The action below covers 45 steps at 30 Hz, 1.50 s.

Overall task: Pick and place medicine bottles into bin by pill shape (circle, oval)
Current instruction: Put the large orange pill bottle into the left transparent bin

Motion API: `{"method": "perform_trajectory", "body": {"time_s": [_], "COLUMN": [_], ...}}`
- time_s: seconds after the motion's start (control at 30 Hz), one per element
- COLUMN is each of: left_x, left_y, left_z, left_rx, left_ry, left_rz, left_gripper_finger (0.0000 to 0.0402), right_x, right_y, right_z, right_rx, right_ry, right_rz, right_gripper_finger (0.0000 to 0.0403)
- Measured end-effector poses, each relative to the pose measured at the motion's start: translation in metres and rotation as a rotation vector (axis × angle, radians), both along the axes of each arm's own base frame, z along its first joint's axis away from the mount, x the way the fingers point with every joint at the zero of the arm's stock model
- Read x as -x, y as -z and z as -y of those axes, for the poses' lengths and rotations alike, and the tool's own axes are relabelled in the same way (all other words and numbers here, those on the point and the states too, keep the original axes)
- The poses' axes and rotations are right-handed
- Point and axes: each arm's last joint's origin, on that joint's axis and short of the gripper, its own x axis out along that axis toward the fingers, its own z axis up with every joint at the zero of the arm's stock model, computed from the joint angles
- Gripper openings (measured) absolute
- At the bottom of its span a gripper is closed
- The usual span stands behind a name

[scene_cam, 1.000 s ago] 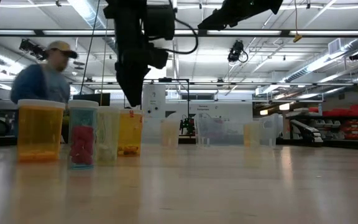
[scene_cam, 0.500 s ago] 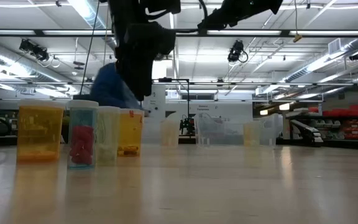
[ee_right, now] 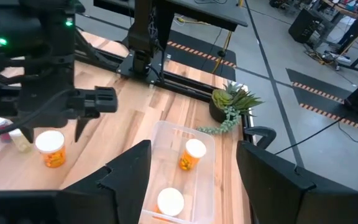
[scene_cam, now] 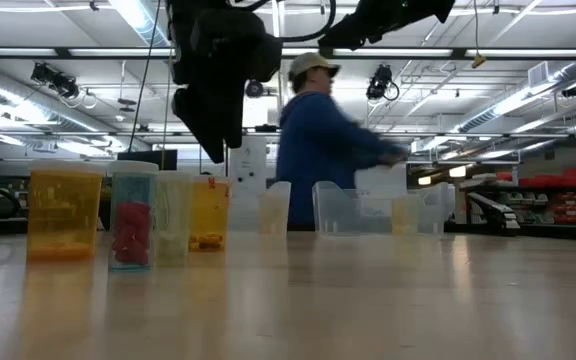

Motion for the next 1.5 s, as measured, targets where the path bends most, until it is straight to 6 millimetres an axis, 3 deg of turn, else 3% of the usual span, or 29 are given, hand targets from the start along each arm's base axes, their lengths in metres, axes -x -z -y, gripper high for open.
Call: {"method": "perform_trajectory", "body": {"time_s": [0.23,0.7,1.23,1.5], "left_x": [0.0,0.002,-0.01,-0.011], "left_y": [0.0,0.0,0.054,0.059], "left_z": [0.006,0.016,0.026,0.026], "left_rx": [0.003,-0.002,-0.018,-0.006], "left_ry": [-0.063,-0.052,0.0,0.015], "left_rz": [0.013,0.015,-0.139,-0.153], "left_gripper_finger": [0.0327,0.0397,0.0396,0.0396], "right_x": [0.0,-0.004,-0.004,-0.004], "right_y": [0.0,0.0,0.0,0.0], "right_z": [-0.001,-0.01,-0.01,-0.01], "right_rx": [-0.008,-0.001,-0.008,-0.011], "right_ry": [-0.02,-0.065,-0.061,-0.057], "right_rz": [0.004,0.006,0.004,0.003], "right_gripper_finger": [0.0244,0.0244,0.0244,0.0244]}}
